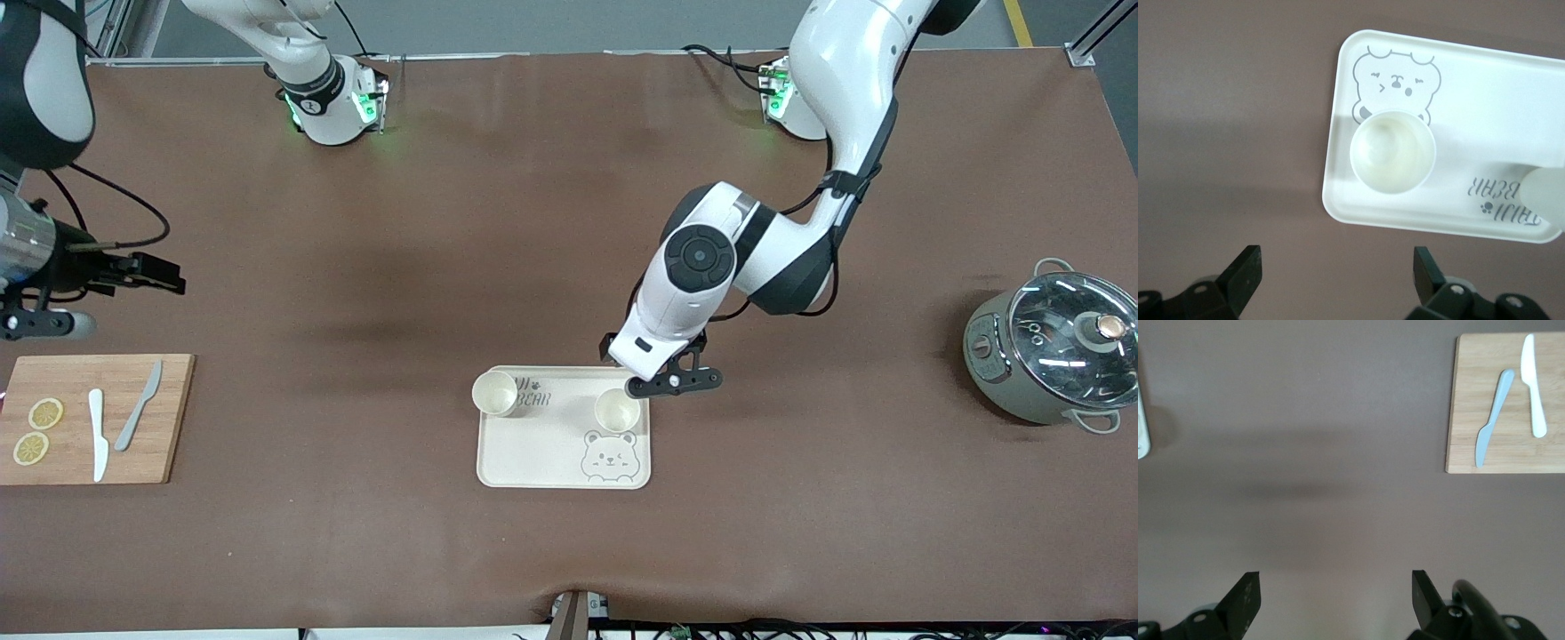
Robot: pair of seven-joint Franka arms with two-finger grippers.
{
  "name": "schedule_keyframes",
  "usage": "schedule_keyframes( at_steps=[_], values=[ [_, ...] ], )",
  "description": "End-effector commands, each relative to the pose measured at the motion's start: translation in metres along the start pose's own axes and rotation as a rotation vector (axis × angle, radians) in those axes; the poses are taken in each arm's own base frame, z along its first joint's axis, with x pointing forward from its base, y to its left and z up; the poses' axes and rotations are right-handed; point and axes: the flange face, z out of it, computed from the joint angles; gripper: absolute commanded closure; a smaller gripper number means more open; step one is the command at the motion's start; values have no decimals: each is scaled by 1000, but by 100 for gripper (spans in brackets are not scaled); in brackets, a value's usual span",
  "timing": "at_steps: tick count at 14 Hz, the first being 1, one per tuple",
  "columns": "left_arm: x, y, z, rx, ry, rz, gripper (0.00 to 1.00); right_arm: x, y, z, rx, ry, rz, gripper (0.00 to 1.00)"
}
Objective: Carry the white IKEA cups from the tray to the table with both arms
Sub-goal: 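Lower the left gripper around a cup while the right gripper starts reaching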
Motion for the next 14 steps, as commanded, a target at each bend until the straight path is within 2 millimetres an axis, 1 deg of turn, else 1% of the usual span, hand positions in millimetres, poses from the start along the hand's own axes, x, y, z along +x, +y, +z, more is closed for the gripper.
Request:
schedule_keyframes(
  at_steps=[1,2,3,4,5,6,8,10,11,12,13,14],
  values=[
    [14,0,24,-9,37,-21,10,15,4,3,-7,-10,0,0],
    [15,2,35,-24,47,-48,10,13,4,9,-5,-34,12,0],
    [15,3,47,-29,47,-84,12,13,11,26,1,-76,20,0],
    [16,2,58,-32,47,-109,14,23,13,62,8,-151,29,0],
    [15,3,68,-32,43,-111,15,28,17,84,23,-201,37,0],
    [15,1,75,-32,41,-114,20,28,30,88,31,-212,57,0],
    [15,2,83,-34,41,-117,27,28,35,92,32,-223,69,0],
    [17,1,84,-40,44,-120,34,26,45,100,36,-241,93,0],
    [18,0,87,-46,49,-122,38,25,40,100,27,-248,146,0],
    [18,0,91,-46,47,-122,44,26,29,102,11,-256,230,0],
    [16,2,93,-45,46,-119,54,26,10,102,-12,-265,299,0],
    [16,1,94,-44,45,-119,62,25,-4,103,-28,-276,338,0]
  ],
)
